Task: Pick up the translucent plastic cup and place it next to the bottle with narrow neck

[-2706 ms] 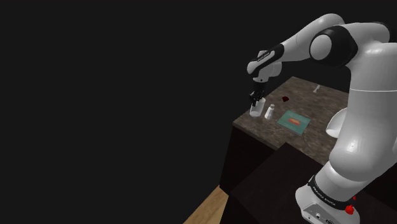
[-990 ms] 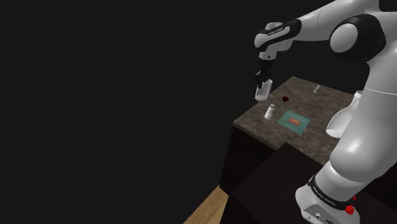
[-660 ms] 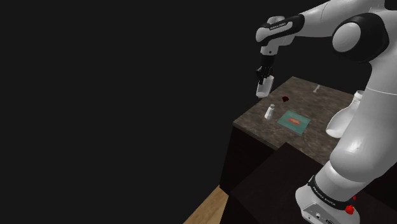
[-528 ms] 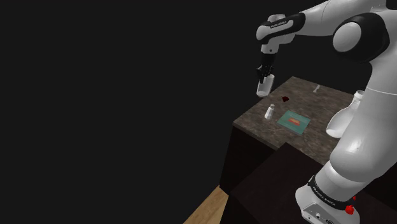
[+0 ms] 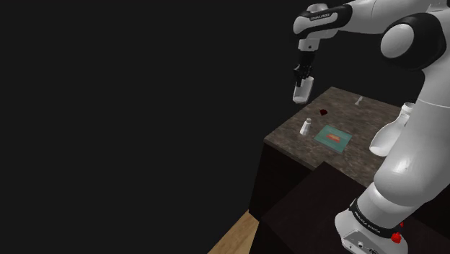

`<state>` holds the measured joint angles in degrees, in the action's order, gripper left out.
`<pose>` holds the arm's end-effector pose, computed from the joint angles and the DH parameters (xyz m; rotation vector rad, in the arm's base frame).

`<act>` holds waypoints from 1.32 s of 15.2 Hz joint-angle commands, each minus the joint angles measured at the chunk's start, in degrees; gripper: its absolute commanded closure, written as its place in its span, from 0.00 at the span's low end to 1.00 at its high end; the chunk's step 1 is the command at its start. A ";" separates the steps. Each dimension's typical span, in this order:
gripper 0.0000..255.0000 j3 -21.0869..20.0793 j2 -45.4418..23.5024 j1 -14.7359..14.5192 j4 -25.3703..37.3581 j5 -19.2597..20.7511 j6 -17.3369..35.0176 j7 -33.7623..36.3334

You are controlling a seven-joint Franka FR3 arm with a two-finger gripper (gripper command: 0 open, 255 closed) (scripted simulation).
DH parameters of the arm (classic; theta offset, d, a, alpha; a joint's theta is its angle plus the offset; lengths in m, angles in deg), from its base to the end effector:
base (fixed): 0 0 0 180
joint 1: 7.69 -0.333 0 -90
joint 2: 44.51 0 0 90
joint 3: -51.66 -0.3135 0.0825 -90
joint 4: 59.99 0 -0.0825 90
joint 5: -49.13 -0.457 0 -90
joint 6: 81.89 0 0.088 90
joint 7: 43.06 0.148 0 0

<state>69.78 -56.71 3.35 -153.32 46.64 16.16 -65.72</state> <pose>0.5986 -0.3150 0.4274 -3.0994 0.1852 0.1835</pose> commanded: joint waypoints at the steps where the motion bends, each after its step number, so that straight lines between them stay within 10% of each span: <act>1: 1.00 -0.05 0.21 -0.06 1.79 0.01 -1.14 -0.03; 16: 1.00 0.27 -1.22 0.54 14.94 -0.40 -12.91 -0.36; 20: 1.00 1.78 5.26 1.76 6.45 1.76 -10.57 -3.43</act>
<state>71.14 -53.21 4.75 -144.70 47.78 4.94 -68.26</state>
